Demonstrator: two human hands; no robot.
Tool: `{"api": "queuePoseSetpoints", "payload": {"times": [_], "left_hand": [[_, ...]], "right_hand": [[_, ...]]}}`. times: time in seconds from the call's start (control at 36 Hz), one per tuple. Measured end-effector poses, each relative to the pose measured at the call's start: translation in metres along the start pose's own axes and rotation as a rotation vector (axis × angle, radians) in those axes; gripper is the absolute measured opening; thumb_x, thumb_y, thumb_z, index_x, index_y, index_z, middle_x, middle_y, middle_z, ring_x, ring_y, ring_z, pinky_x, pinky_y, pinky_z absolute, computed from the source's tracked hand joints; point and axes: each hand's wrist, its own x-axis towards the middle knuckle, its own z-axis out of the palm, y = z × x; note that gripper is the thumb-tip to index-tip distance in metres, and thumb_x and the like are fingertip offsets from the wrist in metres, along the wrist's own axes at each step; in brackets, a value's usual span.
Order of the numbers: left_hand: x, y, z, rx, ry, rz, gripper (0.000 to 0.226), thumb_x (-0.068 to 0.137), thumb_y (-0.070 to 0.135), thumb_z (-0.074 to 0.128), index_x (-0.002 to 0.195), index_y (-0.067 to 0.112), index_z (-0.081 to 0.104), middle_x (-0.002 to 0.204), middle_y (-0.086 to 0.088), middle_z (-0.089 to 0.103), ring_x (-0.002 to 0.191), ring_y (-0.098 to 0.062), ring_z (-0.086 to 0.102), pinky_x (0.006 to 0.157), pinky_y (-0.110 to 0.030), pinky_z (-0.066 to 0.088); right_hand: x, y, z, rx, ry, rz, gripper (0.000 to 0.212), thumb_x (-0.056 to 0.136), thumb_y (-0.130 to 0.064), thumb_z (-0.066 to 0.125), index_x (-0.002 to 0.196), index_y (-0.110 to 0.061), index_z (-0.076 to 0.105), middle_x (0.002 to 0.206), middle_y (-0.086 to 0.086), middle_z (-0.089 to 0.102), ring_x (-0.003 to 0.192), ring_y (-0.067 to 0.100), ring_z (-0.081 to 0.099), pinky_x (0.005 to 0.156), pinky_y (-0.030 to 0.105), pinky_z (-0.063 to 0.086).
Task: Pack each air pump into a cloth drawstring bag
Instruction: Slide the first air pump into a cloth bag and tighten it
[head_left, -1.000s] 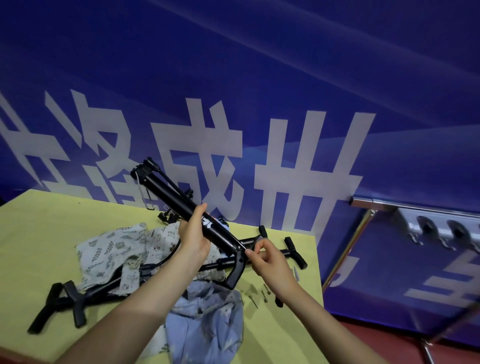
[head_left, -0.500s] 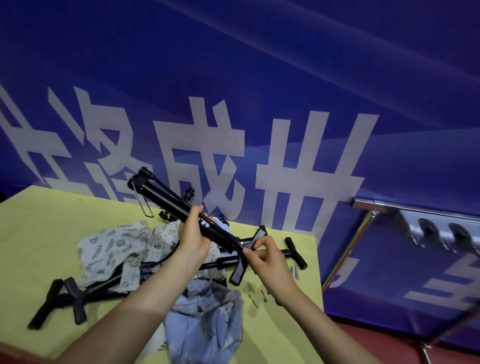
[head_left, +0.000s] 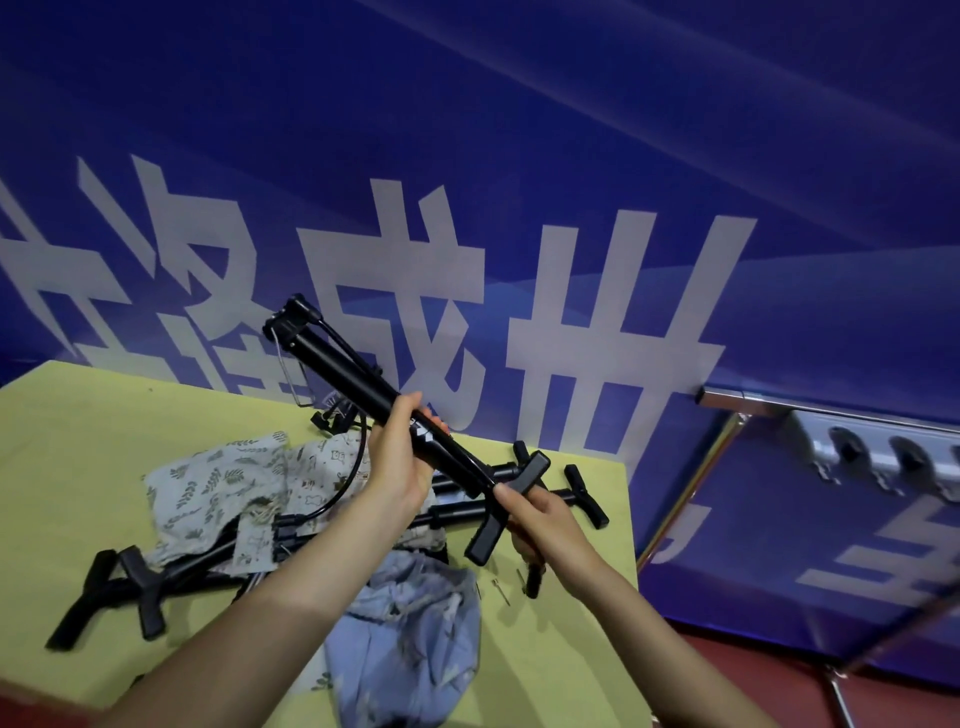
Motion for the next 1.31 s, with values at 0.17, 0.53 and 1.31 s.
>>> {"api": "queuePoseSetpoints", "payload": {"times": [0.17, 0.53, 1.31], "left_hand": [[0.001, -0.001, 0.001, 0.040, -0.119, -0.083, 0.014, 0.093, 0.018, 0.060, 0.084, 0.011, 0.052, 0.067, -0.001, 0.052, 0.065, -0.016, 0.053, 0.075, -0.029, 0.050], [-0.001, -0.003, -0.018, 0.254, -0.226, -0.089, 0.016, 0.096, 0.035, 0.054, 0.096, 0.019, 0.057, 0.095, -0.004, 0.062, 0.102, -0.020, 0.060, 0.098, -0.043, 0.047], [-0.005, -0.050, -0.050, 0.346, -0.152, -0.437, 0.046, 0.101, 0.033, 0.043, 0.127, -0.003, 0.050, 0.130, -0.028, 0.054, 0.119, -0.032, 0.056, 0.096, -0.036, 0.047]], "right_hand": [[-0.003, -0.001, -0.003, -0.007, 0.022, -0.075, 0.024, 0.096, -0.029, 0.054, 0.085, -0.008, 0.058, 0.067, 0.007, 0.064, 0.049, 0.008, 0.056, 0.052, 0.021, 0.042], [0.004, 0.013, -0.028, -0.012, 0.085, 0.014, 0.027, 0.089, -0.036, 0.064, 0.067, -0.020, 0.060, 0.060, -0.012, 0.061, 0.063, 0.010, 0.056, 0.069, 0.029, 0.045], [0.026, 0.044, -0.028, -1.190, 0.071, -0.233, 0.056, 0.098, -0.053, 0.036, 0.149, -0.031, 0.026, 0.101, 0.000, 0.067, 0.086, 0.022, 0.064, 0.059, 0.032, 0.042]]}}
